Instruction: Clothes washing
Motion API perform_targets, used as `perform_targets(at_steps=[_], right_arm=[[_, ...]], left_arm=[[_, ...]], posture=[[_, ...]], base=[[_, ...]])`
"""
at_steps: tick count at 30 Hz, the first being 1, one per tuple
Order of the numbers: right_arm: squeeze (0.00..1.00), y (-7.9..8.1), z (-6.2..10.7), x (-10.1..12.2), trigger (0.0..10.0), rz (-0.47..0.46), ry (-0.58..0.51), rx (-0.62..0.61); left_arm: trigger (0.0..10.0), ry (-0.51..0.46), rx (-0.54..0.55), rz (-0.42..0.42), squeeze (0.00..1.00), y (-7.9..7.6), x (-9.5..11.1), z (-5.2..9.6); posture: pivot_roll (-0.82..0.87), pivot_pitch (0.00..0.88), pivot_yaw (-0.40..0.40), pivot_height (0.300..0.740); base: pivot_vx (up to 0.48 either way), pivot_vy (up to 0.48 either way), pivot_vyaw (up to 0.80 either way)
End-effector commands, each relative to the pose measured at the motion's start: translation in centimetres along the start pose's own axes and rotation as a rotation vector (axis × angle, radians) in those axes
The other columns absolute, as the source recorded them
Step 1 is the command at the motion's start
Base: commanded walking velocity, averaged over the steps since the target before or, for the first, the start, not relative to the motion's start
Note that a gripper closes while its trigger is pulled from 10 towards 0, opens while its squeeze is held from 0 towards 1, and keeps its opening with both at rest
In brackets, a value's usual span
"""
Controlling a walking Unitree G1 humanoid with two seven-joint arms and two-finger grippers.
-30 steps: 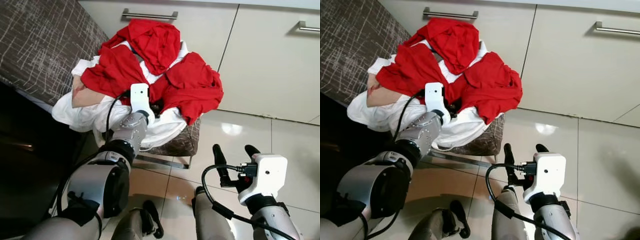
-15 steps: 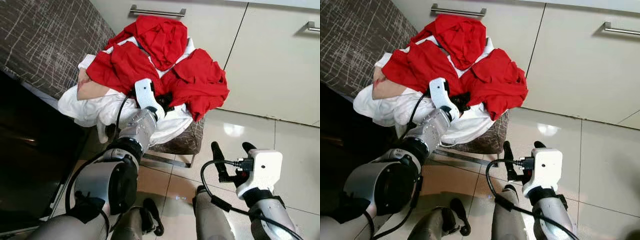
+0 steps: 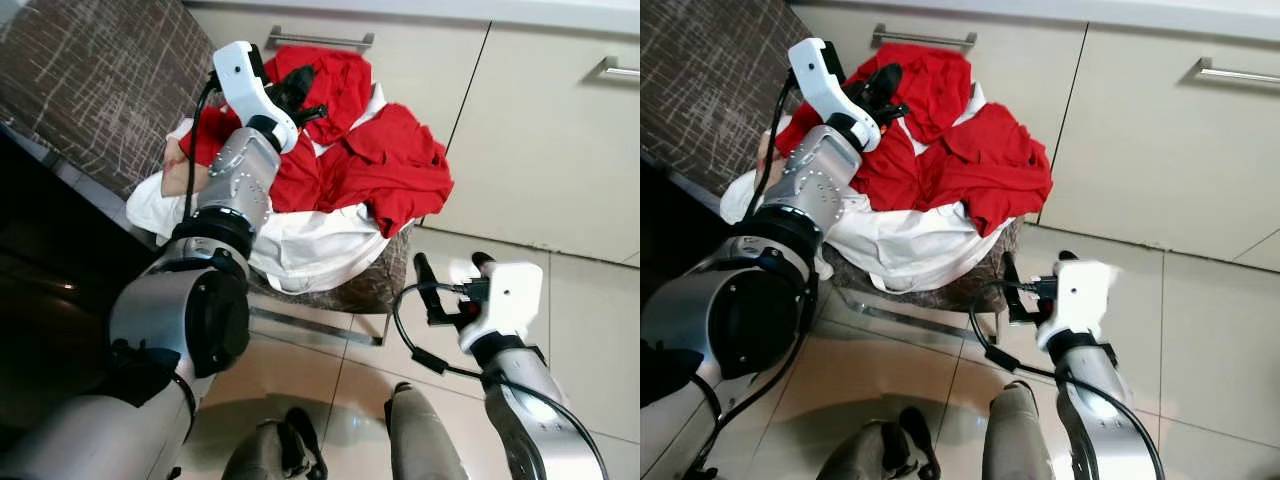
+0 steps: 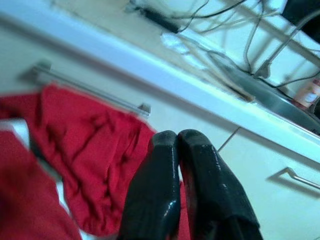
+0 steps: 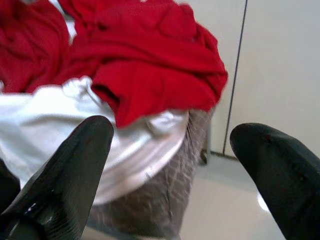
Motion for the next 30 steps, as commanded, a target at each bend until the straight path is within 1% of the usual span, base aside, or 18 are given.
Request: perform_targets(at_steps=[1,2,3,4,5,6,7,9,10,11,13,16,19,20,23,24,29,30], right_arm=[[0.0,0.1,-0.2,-0.3,10.0,-0.017,0.004,0.01],[0.0,0.1,-0.4,-0.4,10.0,-0.016,0.002,0.014],[0.0,0.1,-0.4,-0.4,10.0,-0.016,0.002,0.014],[0.0,0.1,-0.5,-0.4,10.0,-0.016,0.001,0.017],[0.0,0.4,-0.9,-0.4,10.0,-0.01,-0.005,0.037],[0.0,0.4,-0.9,-0.4,10.0,-0.01,-0.005,0.037],[0.0,0.5,-1.1,-0.4,10.0,-0.006,-0.011,0.05],[0.0,0.4,-1.1,-0.4,10.0,-0.004,-0.013,0.052],[0.0,0.2,-0.7,-0.2,10.0,0.009,-0.02,0.071],[0.0,0.2,-0.7,-0.2,10.0,0.009,-0.02,0.071],[0.0,0.0,-0.2,-0.3,10.0,0.015,-0.014,0.09],[0.0,-0.6,0.1,-0.6,10.0,0.023,-0.003,0.082],[0.0,-1.0,0.1,-0.7,10.0,0.029,-0.006,0.066],[0.0,-1.1,0.0,-0.5,10.0,0.024,-0.017,0.055],[0.0,-0.8,-0.1,-0.6,10.0,0.015,-0.024,0.055],[0.0,-0.7,-0.1,-0.7,10.0,0.004,-0.028,0.051],[0.0,-0.8,-0.2,-0.8,10.0,-0.009,-0.03,0.038],[0.0,-0.8,-0.2,-0.9,10.0,-0.013,-0.03,0.035]], left_arm=[[0.0,-0.006,-0.041,-0.089,0.0,-0.4,0.5,-0.1],[0.0,0.017,-0.041,-0.166,0.0,-0.4,0.2,-0.1],[0.0,0.017,-0.041,-0.166,0.0,-0.4,0.2,-0.1],[0.0,0.033,-0.038,-0.217,0.0,-0.4,0.0,-0.1],[10.0,0.106,-0.022,-0.362,1.0,0.1,-1.6,0.4],[10.0,0.106,-0.022,-0.362,1.0,0.1,-1.6,0.4],[10.0,0.164,-0.01,-0.436,1.0,0.6,-2.9,0.8],[10.0,0.199,0.01,-0.464,1.0,1.1,-3.5,1.0],[10.0,0.301,0.061,-0.525,1.0,2.3,-5.3,1.8],[10.0,0.301,0.061,-0.525,1.0,2.3,-5.3,1.8],[10.0,0.366,0.08,-0.581,1.0,2.9,-6.4,2.4],[10.0,0.382,0.083,-0.599,1.0,2.8,-6.9,2.5],[10.0,0.374,0.077,-0.6,1.0,2.4,-6.9,2.3],[10.0,0.364,0.044,-0.616,1.0,1.4,-7.0,2.0],[10.0,0.356,0.005,-0.663,1.0,0.4,-7.3,1.9],[10.0,0.353,-0.048,-0.675,1.0,-0.7,-7.9,1.9],[10.0,0.352,-0.116,-0.701,1.0,-2.1,-8.8,2.0],[10.0,0.331,-0.155,-0.693,1.0,-2.8,-8.9,2.1]], posture=[[-0.45,0.084,0.154,0.723],[-0.44,0.073,0.152,0.723],[-0.44,0.073,0.152,0.723],[-0.44,0.073,0.152,0.723],[-0.43,0.048,0.153,0.723],[-0.43,0.048,0.153,0.723],[-0.43,0.04,0.154,0.723],[-0.43,0.032,0.154,0.723],[-0.43,0.022,0.156,0.723],[-0.43,0.022,0.156,0.723],[-0.44,0.019,0.156,0.723],[-0.44,0.016,0.156,0.723],[-0.46,0.015,0.165,0.723],[-0.46,0.019,0.171,0.723],[-0.46,0.022,0.176,0.723],[-0.46,0.022,0.176,0.723],[-0.45,0.024,0.179,0.723],[-0.44,0.027,0.18,0.723]], base=[[0.0,0.0,0.0],[0.0,0.0,0.0],[0.0,0.0,0.0],[0.0,0.0,0.0],[0.0,0.0,0.0],[0.0,0.0,0.0],[0.0,0.0,0.0],[0.0,0.0,0.0],[0.0,0.0,0.0],[0.0,0.0,0.0],[0.0,0.0,0.0],[0.0,0.0,0.0],[0.0,0.0,0.0],[0.0,0.0,0.0],[0.0,0.0,0.0],[0.0,0.0,0.0],[0.0,0.0,0.0],[0.0,0.0,0.0]])
Point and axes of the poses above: a point about 5 cm out from each wrist's last joint towards the gripper, its own z axis pointing back from the gripper into the wrist, its own x axis along the axis of the wrist's last joint, y = z × x, the point moved 6 cm from there along -z, pointing out of the wrist towards the gripper, and after that the axes turned 11 degrees about -z, right-handed, at the moved point
